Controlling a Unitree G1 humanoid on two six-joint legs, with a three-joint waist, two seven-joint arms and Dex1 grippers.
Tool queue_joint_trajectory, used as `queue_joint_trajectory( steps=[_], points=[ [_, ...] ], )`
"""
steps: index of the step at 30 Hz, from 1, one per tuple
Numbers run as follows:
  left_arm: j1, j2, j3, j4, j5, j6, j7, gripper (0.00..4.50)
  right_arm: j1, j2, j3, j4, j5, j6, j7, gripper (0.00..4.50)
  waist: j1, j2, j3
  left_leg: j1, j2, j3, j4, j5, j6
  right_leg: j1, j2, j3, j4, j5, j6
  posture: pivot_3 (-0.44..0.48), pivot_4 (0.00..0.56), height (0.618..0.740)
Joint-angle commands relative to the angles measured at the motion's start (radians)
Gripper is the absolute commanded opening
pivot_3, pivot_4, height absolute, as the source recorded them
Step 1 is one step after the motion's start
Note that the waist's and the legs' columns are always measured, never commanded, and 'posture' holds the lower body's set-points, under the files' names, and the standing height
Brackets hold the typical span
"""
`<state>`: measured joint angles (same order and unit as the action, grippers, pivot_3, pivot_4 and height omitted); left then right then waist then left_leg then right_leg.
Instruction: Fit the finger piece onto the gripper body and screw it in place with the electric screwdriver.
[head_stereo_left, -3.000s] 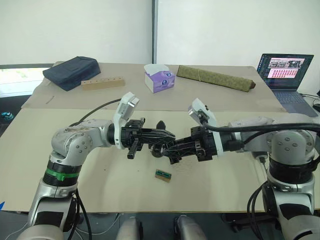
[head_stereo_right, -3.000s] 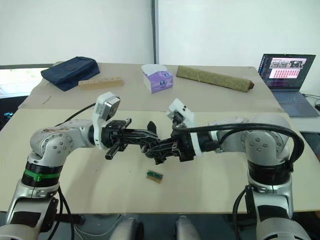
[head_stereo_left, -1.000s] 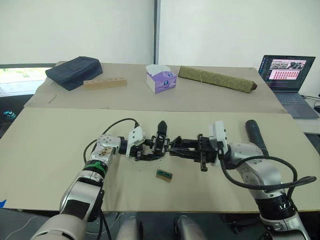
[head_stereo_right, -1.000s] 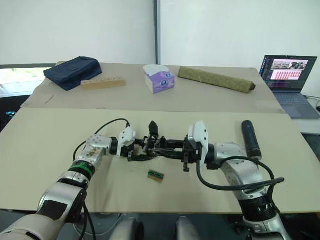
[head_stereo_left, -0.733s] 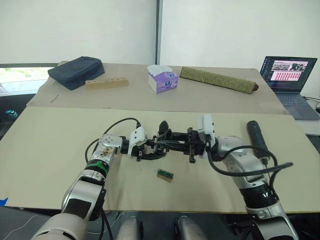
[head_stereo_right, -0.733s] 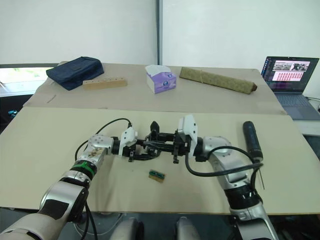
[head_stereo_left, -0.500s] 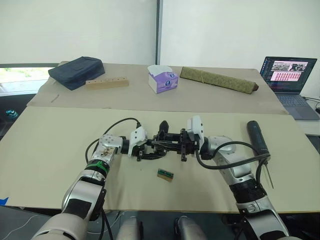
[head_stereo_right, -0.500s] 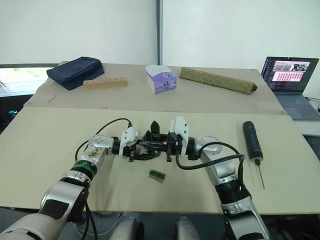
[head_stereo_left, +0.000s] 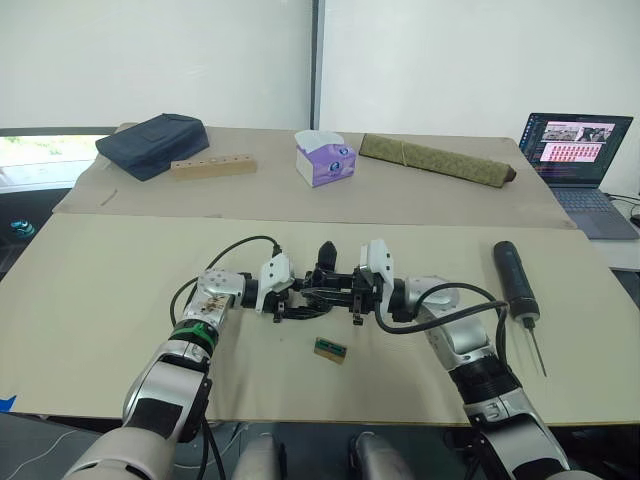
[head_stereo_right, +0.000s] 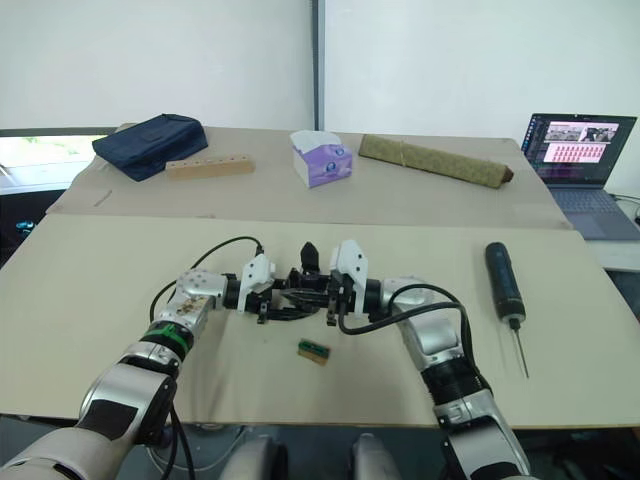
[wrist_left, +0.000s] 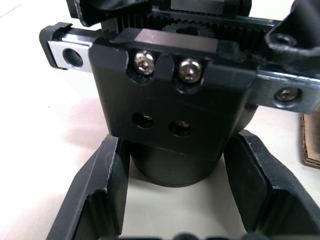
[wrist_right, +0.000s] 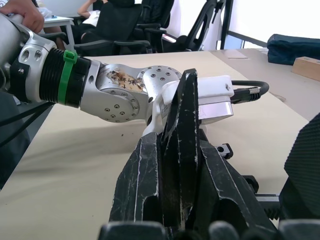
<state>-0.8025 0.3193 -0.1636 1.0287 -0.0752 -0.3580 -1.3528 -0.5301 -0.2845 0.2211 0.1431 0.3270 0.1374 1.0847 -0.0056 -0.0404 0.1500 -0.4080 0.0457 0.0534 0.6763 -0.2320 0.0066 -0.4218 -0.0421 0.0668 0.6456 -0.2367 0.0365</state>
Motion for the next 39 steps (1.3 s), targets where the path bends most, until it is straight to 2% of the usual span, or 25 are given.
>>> queue_joint_trajectory(
  steps=[1,23,39],
  points=[
    [0.034,0.008,-0.031,0.007,0.051,0.017,0.004,2.24,-0.007,-0.009,-0.011,0.005,-0.010,-0.002,-0.007,0.43,-0.001,0.000,0.000,0.000,0.000,0.000,0.000,0.000,0.000,0.000,0.000,0.000,0.000,0.000,0.000,0.000,0.150,0.740],
    [0.054,0.013,-0.029,-0.010,0.049,0.021,0.012,2.24,0.017,-0.053,-0.001,-0.028,-0.002,0.066,-0.001,0.43,-0.001,0.001,-0.002,0.001,0.000,0.000,0.000,0.000,0.000,0.001,0.000,0.000,0.000,0.000,0.000,0.000,0.150,0.740],
    [0.073,0.018,-0.030,-0.029,0.049,0.034,0.015,2.24,0.021,-0.029,0.042,-0.049,-0.009,0.090,0.007,0.43,-0.007,0.001,-0.006,0.001,0.000,0.000,0.000,0.000,0.000,0.001,0.000,0.000,0.000,0.000,0.000,0.000,0.150,0.740]
  ],
)
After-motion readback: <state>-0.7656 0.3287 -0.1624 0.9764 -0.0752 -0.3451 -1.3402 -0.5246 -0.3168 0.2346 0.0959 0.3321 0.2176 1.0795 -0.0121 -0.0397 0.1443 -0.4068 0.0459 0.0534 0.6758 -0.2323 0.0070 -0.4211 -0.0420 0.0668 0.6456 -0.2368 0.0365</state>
